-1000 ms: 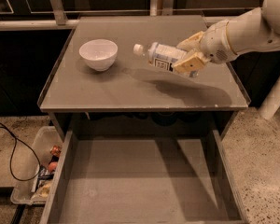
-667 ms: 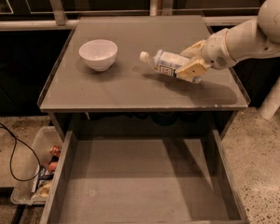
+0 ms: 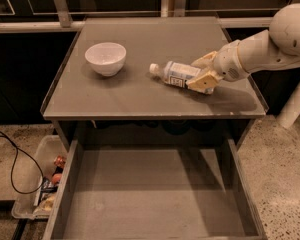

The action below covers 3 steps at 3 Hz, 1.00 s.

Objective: Pick blue plastic bottle from top drawer and place on counter

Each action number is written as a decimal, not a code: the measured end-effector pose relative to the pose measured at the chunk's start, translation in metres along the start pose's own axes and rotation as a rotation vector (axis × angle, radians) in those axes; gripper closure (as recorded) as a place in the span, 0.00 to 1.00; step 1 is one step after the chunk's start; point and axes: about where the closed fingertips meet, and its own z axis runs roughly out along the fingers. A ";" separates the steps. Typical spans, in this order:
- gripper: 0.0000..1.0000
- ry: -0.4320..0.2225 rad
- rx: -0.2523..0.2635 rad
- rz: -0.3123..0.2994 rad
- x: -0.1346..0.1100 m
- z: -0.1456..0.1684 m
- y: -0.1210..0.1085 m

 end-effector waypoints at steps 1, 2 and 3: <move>0.58 0.000 0.000 0.000 0.000 0.000 0.000; 0.35 0.000 0.000 0.000 0.000 0.000 0.000; 0.11 0.000 0.000 0.000 0.000 0.000 0.000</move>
Offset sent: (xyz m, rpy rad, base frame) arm 0.0000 0.0000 0.0000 0.0000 0.0000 0.0000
